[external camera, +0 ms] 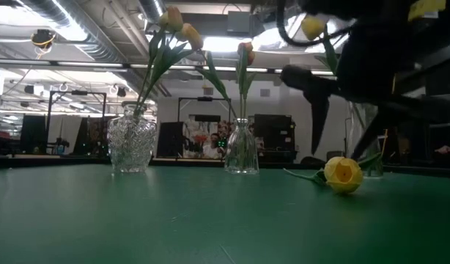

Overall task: Sort flowers into vase by color
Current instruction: Put the yellow flower into the right transparent vase

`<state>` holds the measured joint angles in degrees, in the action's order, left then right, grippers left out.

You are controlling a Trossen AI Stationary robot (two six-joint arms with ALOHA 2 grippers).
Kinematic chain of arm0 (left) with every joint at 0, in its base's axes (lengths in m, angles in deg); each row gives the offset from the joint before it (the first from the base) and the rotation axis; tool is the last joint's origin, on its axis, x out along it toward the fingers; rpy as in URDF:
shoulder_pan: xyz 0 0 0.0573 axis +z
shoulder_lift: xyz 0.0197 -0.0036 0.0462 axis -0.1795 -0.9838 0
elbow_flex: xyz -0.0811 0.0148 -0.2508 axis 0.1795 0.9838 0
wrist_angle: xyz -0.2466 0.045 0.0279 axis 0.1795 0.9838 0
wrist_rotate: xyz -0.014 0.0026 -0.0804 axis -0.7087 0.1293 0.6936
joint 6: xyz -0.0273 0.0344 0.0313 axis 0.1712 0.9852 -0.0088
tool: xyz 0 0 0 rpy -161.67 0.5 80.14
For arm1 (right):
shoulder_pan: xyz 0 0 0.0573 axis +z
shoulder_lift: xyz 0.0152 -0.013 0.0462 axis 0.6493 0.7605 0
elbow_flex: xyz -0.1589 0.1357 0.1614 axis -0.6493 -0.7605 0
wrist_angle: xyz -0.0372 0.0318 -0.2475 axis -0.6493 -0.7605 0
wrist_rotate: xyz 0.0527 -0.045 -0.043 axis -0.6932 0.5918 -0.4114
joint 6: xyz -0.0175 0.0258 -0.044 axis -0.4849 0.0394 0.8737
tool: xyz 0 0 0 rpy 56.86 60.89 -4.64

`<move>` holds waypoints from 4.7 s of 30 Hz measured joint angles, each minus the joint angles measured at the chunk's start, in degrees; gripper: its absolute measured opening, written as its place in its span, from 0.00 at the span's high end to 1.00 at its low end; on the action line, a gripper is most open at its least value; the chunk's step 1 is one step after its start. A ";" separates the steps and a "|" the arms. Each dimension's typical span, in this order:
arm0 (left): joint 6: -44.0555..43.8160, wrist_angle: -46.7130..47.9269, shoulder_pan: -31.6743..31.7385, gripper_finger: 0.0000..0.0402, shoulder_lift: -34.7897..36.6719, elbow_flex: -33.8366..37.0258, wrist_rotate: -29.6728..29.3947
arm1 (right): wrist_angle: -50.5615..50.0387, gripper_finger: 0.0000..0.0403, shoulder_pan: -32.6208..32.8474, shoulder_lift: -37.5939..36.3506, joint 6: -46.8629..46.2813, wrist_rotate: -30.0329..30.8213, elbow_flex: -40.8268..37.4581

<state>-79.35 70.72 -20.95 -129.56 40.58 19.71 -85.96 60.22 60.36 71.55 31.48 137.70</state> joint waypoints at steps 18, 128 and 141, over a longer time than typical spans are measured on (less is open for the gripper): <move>-0.13 0.48 -0.02 0.64 0.00 0.00 0.27 | 6.19 0.49 -0.88 4.54 1.18 -5.25 -0.11; -5.95 3.85 -0.02 0.64 0.02 0.02 4.73 | 9.89 0.96 0.13 -73.26 -39.35 11.35 -8.61; -5.99 3.58 -0.02 0.64 0.01 0.02 4.71 | 14.16 0.96 0.13 -75.94 -39.18 12.52 -16.75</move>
<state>-85.34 74.30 -20.97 -129.55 40.60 24.42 -71.80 60.35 -15.58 32.37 44.00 120.95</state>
